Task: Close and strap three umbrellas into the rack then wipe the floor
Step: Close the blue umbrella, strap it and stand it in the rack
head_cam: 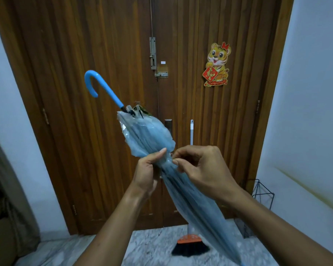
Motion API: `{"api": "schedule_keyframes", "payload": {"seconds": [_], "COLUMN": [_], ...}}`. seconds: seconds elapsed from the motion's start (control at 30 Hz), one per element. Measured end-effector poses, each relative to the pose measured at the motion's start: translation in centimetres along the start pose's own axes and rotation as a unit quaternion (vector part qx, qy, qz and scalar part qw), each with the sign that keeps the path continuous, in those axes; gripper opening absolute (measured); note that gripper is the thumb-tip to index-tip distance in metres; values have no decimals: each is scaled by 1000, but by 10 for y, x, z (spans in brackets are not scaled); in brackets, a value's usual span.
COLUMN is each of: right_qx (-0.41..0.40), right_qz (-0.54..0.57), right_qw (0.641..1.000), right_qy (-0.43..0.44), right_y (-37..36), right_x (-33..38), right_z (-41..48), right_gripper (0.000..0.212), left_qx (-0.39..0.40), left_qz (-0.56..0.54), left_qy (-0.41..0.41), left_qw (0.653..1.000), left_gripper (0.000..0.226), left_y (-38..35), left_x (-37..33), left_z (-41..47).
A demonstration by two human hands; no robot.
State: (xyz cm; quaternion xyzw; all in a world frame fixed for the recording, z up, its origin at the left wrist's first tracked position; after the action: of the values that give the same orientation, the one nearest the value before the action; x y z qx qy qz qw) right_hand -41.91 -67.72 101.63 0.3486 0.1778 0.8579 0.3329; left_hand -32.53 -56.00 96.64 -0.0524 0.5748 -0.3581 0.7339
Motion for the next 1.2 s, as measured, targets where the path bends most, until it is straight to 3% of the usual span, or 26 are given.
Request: {"api": "schedule_keyframes", "payload": {"seconds": [0.17, 0.23, 0.33, 0.5, 0.6, 0.93, 1.2], "right_qx": [-40, -19, 23, 44, 45, 45, 59], "right_qz": [116, 159, 230, 320, 369, 367, 362], "right_qw": [988, 980, 960, 921, 897, 876, 867], "right_qy": [-88, -118, -156, -219, -241, -310, -338], "right_y": [9, 10, 8, 2, -1, -20, -37], "right_x": [-18, -22, -24, -28, -30, -48, -62], "right_z": [8, 12, 14, 12, 11, 3, 12], "right_gripper": [4, 9, 14, 16, 14, 6, 5], "left_qx": [46, 66, 66, 78, 107, 149, 114], "left_qz": [-88, -121, -168, -195, -198, -190, -168], "left_qy": [29, 39, 45, 62, 89, 139, 128], "left_qw": [995, 990, 983, 976, 970, 960, 971], "left_gripper": [24, 26, 49, 46, 70, 71, 88], "left_y": [-14, -20, -23, -27, -30, -26, -11], "left_x": [-2, -3, -3, 0, 1, 20, 31], "left_z": [-5, -6, -5, -2, -1, 3, 22]}}
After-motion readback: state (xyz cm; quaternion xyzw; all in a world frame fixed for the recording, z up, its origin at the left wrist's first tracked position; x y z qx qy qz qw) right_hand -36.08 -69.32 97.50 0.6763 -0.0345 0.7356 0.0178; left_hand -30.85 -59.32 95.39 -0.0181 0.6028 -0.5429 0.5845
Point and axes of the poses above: each hand's wrist, its own z-axis towards the middle knuckle, its own y-axis out of the back of the hand, x = y × z, the point moved 6 cm from there along z, towards the middle knuckle, and after that the axes turned 1 degree about -z, right-handed, at the moved point
